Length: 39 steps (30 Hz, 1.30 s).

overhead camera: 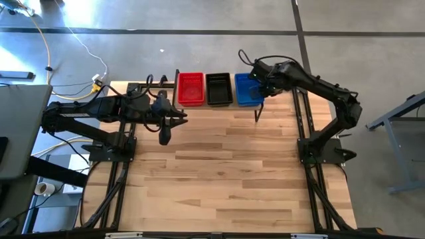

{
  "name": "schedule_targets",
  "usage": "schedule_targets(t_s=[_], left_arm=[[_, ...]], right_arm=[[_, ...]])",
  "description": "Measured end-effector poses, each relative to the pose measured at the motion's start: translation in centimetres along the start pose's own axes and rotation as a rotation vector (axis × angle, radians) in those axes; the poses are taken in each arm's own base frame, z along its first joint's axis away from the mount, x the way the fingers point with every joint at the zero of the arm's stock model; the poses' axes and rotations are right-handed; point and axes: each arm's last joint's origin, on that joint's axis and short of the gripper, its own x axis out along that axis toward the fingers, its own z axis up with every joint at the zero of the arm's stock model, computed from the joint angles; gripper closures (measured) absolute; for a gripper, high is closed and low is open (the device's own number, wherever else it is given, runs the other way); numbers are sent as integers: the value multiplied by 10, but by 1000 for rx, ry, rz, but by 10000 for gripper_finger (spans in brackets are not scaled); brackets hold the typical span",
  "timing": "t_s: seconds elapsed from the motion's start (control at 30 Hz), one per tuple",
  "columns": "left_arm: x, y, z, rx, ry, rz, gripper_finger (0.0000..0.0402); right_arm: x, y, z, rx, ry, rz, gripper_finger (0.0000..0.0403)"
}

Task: Stack baskets on shelf by color
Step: Adjust the blue bins on the shelf, then return to Home Position

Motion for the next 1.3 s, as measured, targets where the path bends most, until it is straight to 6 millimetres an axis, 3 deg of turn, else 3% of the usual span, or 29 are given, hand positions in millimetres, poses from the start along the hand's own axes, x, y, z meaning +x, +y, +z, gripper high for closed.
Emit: schedule_targets(t_s=[0.6, 0.77, 0.97, 1.3], left_arm=[[1, 1, -6, 24, 52, 12, 312], [1, 4, -30, -40, -4, -12, 312], [-13, 10, -56, -65, -117, -62, 312], [-30, 20, -102, -74, -241, -70, 312]], right_arm=[[-5, -1, -3, -11, 9, 24, 302], [-20, -13, -10, 19, -11, 31, 302], [-45, -31, -18, 40, -87, 80, 302], [-100, -56, -38, 35, -405, 227, 302]])
